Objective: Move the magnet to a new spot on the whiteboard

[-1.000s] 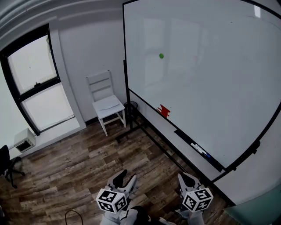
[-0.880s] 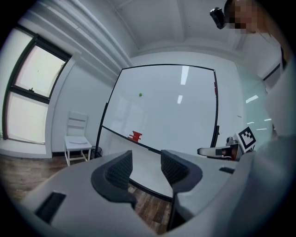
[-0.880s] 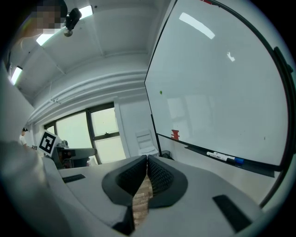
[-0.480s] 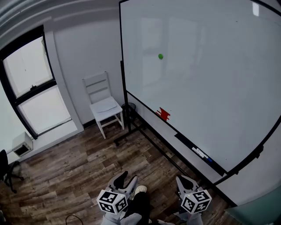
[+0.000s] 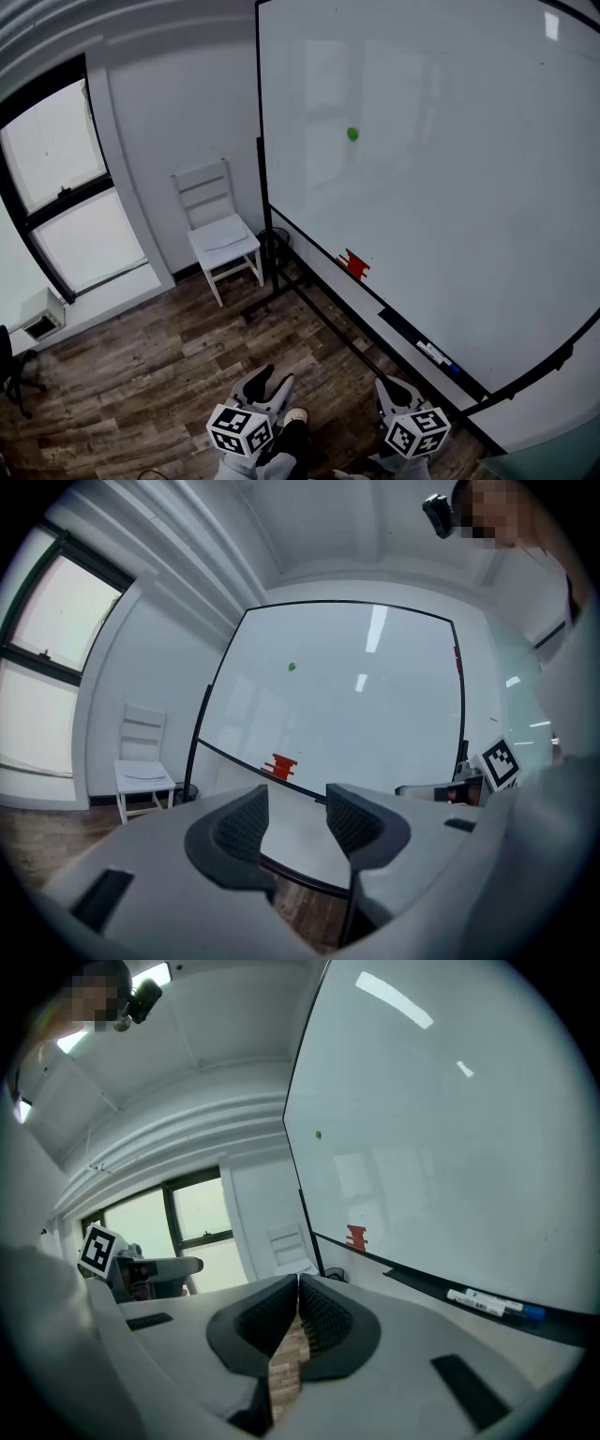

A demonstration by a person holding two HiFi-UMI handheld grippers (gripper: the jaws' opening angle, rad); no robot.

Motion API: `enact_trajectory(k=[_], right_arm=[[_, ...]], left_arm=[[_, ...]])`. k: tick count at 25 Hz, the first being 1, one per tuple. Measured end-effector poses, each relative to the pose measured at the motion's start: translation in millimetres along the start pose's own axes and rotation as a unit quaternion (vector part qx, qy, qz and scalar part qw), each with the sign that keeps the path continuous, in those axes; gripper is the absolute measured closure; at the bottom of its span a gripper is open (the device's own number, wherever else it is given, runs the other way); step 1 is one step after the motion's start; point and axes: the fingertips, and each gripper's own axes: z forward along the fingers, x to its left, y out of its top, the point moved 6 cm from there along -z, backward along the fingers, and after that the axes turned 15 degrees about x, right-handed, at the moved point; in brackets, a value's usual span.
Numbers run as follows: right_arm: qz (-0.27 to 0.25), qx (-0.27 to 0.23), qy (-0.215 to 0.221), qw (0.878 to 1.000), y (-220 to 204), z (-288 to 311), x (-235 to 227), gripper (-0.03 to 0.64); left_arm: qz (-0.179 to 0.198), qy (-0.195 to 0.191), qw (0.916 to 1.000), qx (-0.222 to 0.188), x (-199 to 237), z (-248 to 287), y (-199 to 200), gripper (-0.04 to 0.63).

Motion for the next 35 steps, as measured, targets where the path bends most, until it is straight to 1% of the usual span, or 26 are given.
enact_trajectory(k=[9,17,27,32,35], right_arm=[[0.006,-0.007,-0.011,1.0,48,51,-20,0.588],[0.012,-0.015,-0.027,0.999,88,94,-37,0.588],[0.019,-0.032,-0.046,0.998,135,154,-59,0.588],[0.012,-0.048,-0.057,0.997,158,175,-75,0.588],[0.017,-0.059,-0.068,0.996,164,183,-81,0.588]], left_arm=[[0.003,-0.012,0.9999,0.004,43,49,44,0.407],[0.016,-0.029,0.9994,0.007,80,94,85,0.407],[0.027,-0.05,0.9983,0.014,131,156,122,0.407],[0.036,-0.066,0.997,0.017,144,193,137,0.407],[0.04,-0.078,0.9959,0.022,148,211,141,0.407]])
